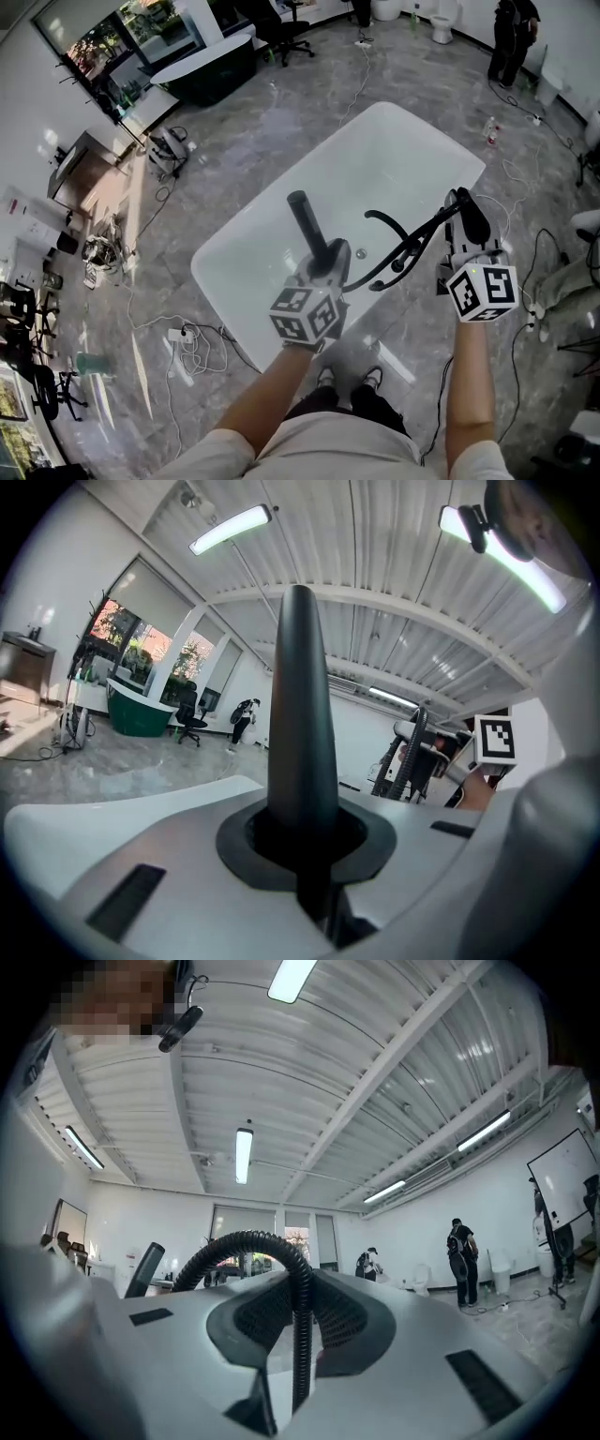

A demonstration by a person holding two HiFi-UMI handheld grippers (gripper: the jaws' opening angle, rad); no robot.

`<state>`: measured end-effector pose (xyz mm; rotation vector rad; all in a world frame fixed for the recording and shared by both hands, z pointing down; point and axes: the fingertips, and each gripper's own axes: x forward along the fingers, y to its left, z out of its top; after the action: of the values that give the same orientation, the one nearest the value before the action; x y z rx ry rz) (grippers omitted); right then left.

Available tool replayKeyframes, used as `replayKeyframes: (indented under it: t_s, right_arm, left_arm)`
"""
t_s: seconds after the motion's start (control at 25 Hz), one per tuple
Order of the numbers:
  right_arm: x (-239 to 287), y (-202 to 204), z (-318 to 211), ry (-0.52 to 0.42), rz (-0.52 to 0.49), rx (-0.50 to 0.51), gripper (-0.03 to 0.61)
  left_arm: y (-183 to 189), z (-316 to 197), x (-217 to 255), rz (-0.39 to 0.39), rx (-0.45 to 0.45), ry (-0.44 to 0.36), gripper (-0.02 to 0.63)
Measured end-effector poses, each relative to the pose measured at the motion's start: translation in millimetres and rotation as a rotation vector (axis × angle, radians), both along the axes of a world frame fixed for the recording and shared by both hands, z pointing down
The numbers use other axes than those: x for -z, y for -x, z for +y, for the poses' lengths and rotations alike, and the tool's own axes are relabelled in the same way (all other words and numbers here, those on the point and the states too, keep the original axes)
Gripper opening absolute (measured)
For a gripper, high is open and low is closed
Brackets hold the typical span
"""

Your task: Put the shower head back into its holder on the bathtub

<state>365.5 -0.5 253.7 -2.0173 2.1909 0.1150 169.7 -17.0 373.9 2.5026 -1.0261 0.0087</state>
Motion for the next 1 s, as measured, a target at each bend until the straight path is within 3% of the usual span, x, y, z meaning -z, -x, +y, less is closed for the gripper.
replayKeyframes:
  t_s: [0.2,0.36,0.8,1.0]
  right_arm:
    - [23.1,-0.5,-11.7,-0.053,0.100,0.023,0.069]
    - [24.8,1.6,-10.5,-0.027,0.223,0.048,0.069]
    - [15.1,1.7,16.8,0.087,0.243,0.081,0.069]
    - [-10.9,13.5,11.2,0.110,0.340,0.068,0.069]
  left_arm:
    - [-13.6,-2.7,9.0,-0.003,0.035,-0.037,0.032]
    - [-25.1,-4.2,3.2,-0.010,0.044,-0.030,0.031]
    - [-39.0,-4.5,-0.6,-0.030,0.054,-0.031,0.032]
    - [-31.7,-1.2,-16.2,-0.059,0.081,-0.018,0.032]
